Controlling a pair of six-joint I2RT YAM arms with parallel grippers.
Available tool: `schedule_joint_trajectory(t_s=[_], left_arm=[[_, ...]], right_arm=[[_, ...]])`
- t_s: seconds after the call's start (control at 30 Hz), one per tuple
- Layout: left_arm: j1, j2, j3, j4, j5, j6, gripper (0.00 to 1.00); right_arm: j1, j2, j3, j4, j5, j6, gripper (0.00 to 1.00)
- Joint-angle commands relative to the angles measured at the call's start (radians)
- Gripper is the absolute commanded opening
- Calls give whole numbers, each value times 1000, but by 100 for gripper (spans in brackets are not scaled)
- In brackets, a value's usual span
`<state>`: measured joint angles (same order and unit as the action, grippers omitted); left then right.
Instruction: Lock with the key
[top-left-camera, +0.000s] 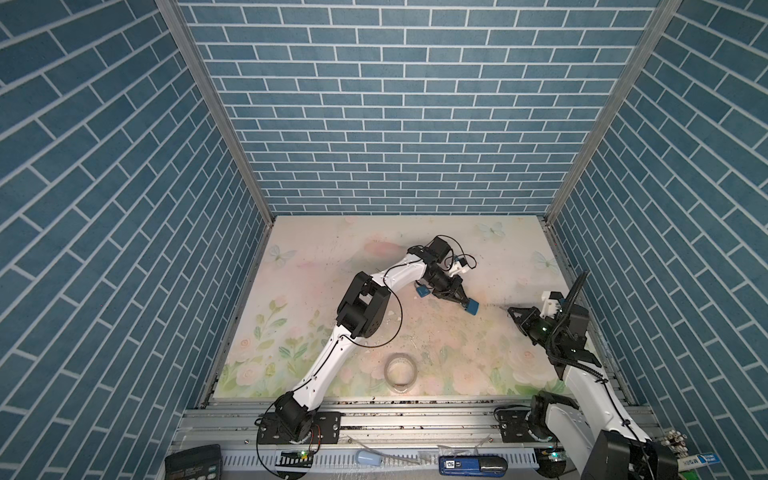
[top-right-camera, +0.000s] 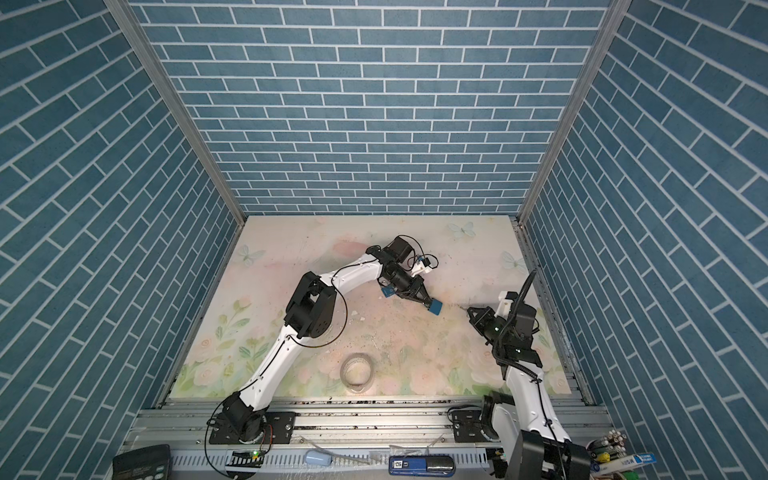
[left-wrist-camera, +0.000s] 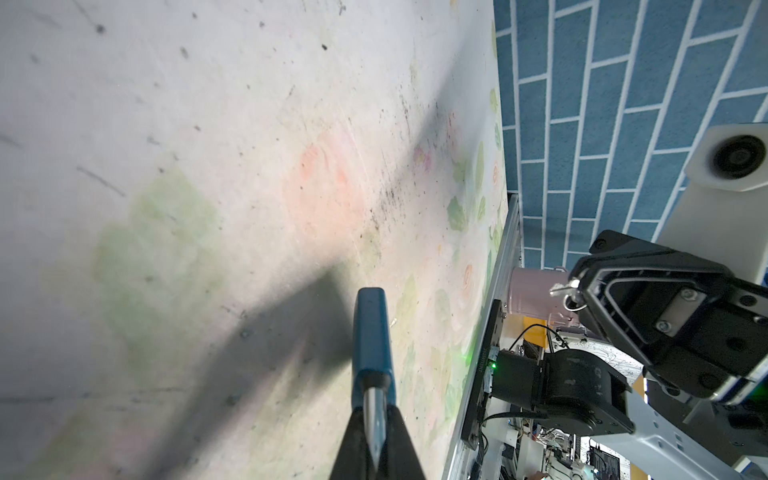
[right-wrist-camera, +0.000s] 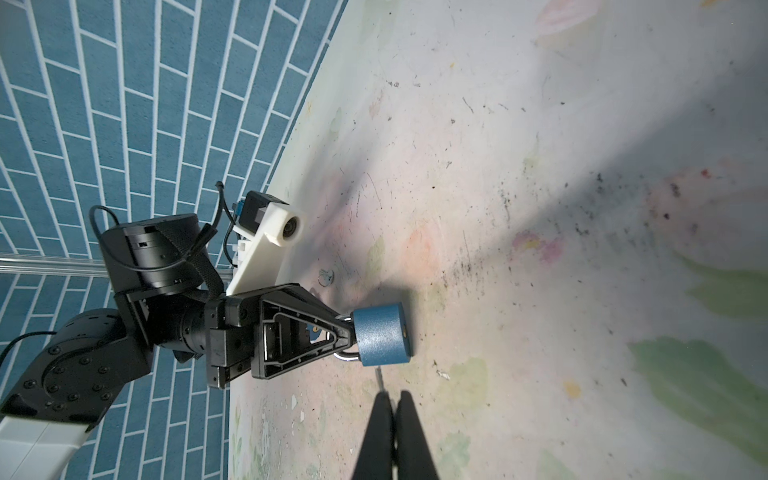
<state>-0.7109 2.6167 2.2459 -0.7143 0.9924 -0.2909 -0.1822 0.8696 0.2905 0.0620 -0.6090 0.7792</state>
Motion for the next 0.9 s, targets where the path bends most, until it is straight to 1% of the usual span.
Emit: schedule_joint_trajectory(t_s=[0.0, 0.2, 0.37, 0.6, 0.77, 0.87], left_arm=[[-2, 35, 46, -70, -4, 35, 4], [-2, 38, 52, -92, -43, 44, 12], [-2, 37, 55, -105, -72, 47, 26], [-2, 39, 71, -126, -118, 50, 31], [-3, 31, 94, -154, -166, 52, 39], [-2, 21, 111, -190, -236, 54, 44]], right_arm=[[-4, 11, -19, 30, -11, -28, 0], [-5, 20, -21, 31, -15, -37, 0], [-5, 32, -19, 33, -14, -40, 0], [-5, 54, -17, 47, -23, -43, 0], [-5, 78, -13, 60, -29, -44, 0], [-5, 88, -6, 63, -32, -52, 0]])
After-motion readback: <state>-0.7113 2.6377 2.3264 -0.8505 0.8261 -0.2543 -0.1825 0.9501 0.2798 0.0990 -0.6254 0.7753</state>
